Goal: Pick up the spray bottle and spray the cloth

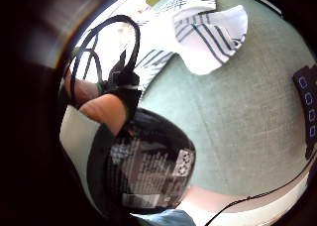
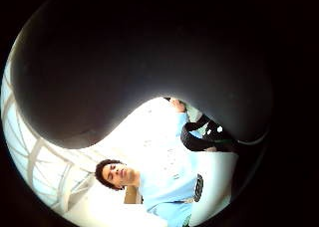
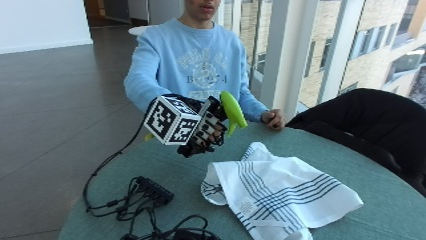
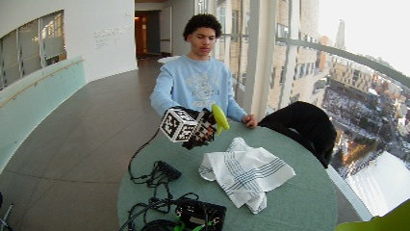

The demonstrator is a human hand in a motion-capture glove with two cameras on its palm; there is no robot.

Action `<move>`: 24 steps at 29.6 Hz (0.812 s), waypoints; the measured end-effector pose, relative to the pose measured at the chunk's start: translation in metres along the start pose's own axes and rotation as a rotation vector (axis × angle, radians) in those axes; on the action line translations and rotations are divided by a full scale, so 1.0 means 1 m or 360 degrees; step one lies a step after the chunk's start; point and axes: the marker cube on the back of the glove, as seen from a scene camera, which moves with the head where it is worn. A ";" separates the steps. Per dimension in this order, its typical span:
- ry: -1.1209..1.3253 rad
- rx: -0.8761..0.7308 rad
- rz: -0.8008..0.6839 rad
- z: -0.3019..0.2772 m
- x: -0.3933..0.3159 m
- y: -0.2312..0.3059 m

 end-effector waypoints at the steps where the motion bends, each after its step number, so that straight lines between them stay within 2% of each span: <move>1: -0.0001 -0.0007 0.0004 0.001 0.000 0.000; 24: -0.0059 -0.0083 0.0009 0.013 -0.008 -0.006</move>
